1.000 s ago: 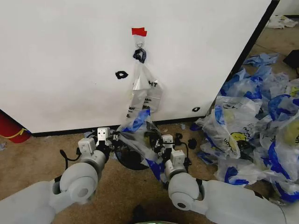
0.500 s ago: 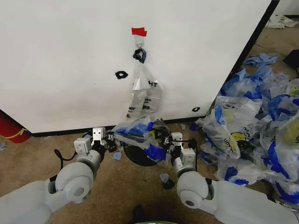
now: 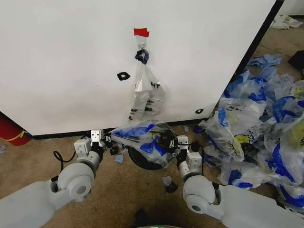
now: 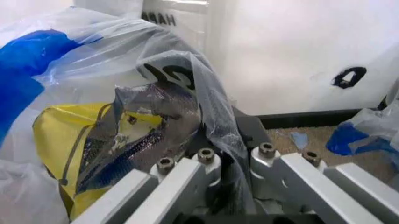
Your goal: Pick up the garbage bag from the wall and place it over the trash bin.
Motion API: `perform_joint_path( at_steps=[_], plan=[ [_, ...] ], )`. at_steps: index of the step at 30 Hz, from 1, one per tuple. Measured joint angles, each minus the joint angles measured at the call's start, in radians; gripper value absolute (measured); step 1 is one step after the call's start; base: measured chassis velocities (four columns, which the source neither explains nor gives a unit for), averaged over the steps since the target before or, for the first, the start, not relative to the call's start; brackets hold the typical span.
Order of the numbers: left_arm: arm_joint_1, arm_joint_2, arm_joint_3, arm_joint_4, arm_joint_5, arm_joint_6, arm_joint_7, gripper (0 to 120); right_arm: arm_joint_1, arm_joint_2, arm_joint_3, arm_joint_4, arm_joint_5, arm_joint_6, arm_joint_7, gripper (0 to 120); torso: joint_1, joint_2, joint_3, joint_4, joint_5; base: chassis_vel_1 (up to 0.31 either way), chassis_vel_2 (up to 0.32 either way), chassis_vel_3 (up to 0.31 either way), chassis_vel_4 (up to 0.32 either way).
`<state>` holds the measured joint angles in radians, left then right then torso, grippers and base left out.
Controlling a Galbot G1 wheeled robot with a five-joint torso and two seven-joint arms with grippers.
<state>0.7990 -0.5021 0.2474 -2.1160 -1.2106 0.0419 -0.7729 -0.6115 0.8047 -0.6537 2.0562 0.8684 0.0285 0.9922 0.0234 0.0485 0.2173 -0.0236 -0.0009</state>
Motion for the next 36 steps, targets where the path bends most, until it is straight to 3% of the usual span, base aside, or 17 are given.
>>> perform_joint_path(
  at_steps=[8,20,30,36],
  plan=[
    [-0.004,-0.013,-0.001,-0.03,0.009,-0.004,0.0,3,-0.001,0.001,0.0,-0.006,-0.003,0.001,-0.001,0,0.0,0.0,0.0,0.0,0.0,0.0,0.0,0.0,0.0],
    [0.005,-0.008,-0.008,-0.198,-0.043,0.018,-0.018,48,0.038,0.015,-0.007,-0.028,0.003,0.002,-0.002,0,0.0,0.0,0.0,0.0001,0.0,0.0,0.0,0.0,0.0],
    [0.024,0.006,-0.049,-0.251,-0.055,0.026,-0.025,86,0.049,0.012,-0.006,-0.029,0.004,0.002,-0.002,0,0.0,0.0,0.0,0.0,0.0,0.0,0.0,0.0,0.0],
    [0.032,0.01,-0.066,-0.24,-0.047,0.026,-0.027,98,0.047,-0.003,-0.009,-0.011,0.002,0.003,-0.005,0,0.0,0.0,0.0,0.0,-0.0002,0.0,0.0,0.0,0.0]
  ],
)
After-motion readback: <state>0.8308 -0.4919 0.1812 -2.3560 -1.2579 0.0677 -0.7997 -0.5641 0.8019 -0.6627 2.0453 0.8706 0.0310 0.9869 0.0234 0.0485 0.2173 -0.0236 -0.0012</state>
